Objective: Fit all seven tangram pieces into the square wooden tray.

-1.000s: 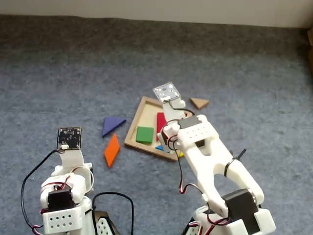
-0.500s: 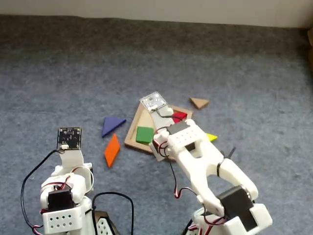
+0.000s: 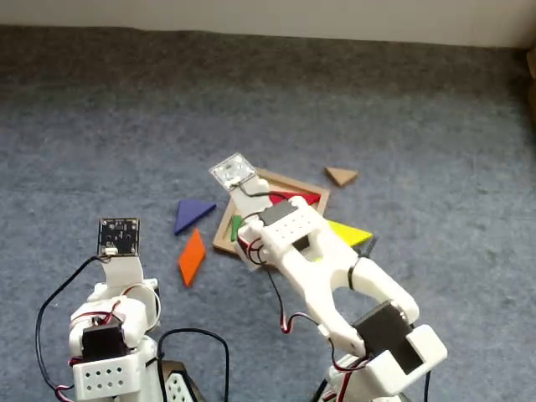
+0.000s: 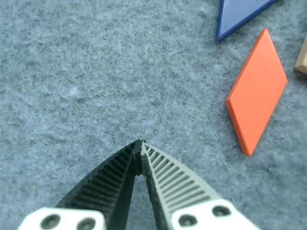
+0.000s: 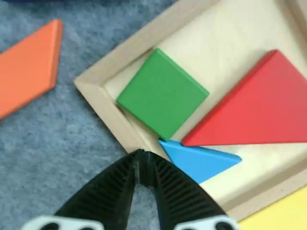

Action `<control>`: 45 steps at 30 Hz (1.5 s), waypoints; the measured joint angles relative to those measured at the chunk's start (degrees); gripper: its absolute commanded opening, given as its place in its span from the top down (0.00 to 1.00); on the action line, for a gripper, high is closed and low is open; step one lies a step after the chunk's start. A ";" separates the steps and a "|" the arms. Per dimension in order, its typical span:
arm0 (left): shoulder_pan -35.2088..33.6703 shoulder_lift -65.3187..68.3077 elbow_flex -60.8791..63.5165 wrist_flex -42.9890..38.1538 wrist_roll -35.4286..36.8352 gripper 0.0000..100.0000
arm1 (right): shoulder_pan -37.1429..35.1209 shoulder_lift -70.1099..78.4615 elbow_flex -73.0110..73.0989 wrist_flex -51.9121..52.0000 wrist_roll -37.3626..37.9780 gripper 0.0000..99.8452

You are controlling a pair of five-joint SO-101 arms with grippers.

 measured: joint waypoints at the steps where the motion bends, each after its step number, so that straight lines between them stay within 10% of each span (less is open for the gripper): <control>1: 0.00 0.00 0.00 0.00 0.00 0.99 | -0.18 0.00 -0.26 0.00 0.00 0.99; 24: 0.00 0.00 0.00 0.00 0.00 0.99 | 14.86 -9.58 8.18 -2.81 1.67 0.99; 45: 0.00 0.00 0.00 0.00 0.00 0.99 | 4.57 -5.63 8.00 -6.33 2.46 0.99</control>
